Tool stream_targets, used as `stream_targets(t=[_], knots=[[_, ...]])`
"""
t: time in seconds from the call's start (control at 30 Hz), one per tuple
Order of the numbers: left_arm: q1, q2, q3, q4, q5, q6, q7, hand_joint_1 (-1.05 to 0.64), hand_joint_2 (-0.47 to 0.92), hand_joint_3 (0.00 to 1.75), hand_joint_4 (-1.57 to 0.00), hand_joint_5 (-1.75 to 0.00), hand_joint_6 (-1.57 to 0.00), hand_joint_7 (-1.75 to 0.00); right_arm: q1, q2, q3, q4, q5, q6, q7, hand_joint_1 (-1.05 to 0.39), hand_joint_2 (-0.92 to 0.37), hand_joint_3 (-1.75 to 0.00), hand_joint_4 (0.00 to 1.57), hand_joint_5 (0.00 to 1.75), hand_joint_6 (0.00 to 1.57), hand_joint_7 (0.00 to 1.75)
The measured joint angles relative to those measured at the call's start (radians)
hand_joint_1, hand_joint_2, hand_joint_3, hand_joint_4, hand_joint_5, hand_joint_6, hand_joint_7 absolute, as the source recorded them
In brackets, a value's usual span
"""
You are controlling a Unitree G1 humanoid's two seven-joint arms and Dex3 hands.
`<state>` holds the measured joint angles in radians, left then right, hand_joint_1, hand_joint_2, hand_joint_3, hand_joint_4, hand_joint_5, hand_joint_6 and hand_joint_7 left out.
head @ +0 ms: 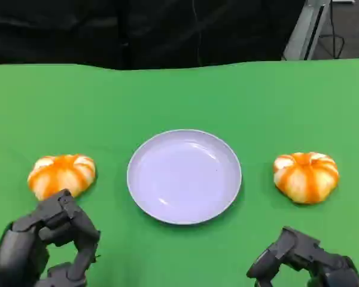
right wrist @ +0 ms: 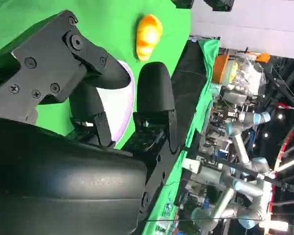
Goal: Grasp the bread from the table and place it into the plate.
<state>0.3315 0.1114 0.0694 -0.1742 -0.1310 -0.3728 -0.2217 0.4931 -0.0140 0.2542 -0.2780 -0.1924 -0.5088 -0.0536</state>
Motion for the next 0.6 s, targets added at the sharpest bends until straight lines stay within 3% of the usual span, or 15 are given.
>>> stream_targets(t=[0.47,0.53,0.6], knots=[[-0.002,0.0,0.003,0.003,-0.002,-0.016,0.0,0.03,0.63,0.97,-0.76,-1.75,-0.71,-1.57,-0.001,0.003,0.0,0.002,-0.001,-0.001,0.0,-0.14,-0.39,-1.21,0.69,1.59,0.76,1.31],[-0.002,0.0,0.003,0.003,-0.012,-0.014,-0.002,0.06,0.66,0.98,-0.73,-1.67,-0.71,-1.49,0.0,0.004,0.001,0.002,0.0,-0.001,0.0,-0.14,-0.39,-1.21,0.69,1.59,0.76,1.31],[-0.007,-0.002,0.003,0.007,-0.051,-0.01,-0.015,0.07,0.63,0.98,-0.68,-1.53,-0.68,-1.3,0.001,0.005,0.001,0.002,0.0,-0.001,0.0,-0.13,-0.39,-1.2,0.7,1.59,0.77,1.31]])
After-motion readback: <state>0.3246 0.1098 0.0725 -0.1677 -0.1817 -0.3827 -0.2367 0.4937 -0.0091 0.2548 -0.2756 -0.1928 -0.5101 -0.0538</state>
